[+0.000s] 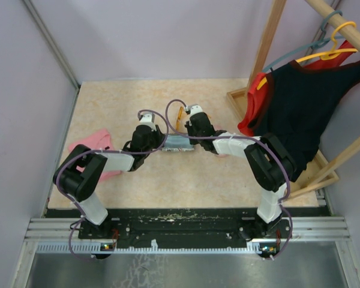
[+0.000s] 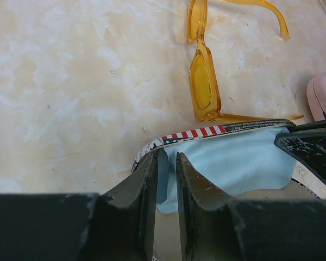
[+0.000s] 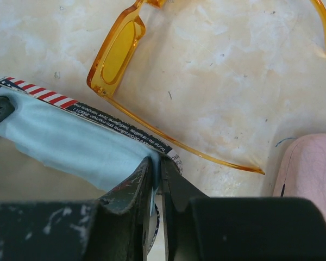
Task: Organize the sunglasses
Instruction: Place the glasses cleaning cloth in the sunglasses case.
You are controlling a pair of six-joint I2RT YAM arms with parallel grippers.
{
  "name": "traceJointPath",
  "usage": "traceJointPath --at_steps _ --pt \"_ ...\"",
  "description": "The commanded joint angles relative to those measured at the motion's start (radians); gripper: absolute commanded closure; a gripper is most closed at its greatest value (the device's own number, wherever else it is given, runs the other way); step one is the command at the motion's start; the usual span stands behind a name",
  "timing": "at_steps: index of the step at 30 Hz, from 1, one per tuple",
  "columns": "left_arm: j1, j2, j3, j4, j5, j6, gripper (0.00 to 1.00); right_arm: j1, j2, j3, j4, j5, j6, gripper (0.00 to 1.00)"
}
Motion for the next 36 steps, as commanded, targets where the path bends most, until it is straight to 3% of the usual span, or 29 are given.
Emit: traceJointPath --at_steps 1,17,36 --pt "0.006 0.010 -0.003 0.035 -0.010 -0.004 0.73 -0.014 0.006 0.060 0.050 0.009 0.007 0.86" --pt "0.006 -0.012 -0.013 0.029 -0.022 -0.003 0.63 -0.013 -0.054 0.024 0.032 0.032 -0.001 0.60" --pt "0.006 -0.087 -0.038 0.002 -0.016 -0.027 0.58 -0.014 -0.213 -0.055 -0.016 0.054 -0.030 0.56"
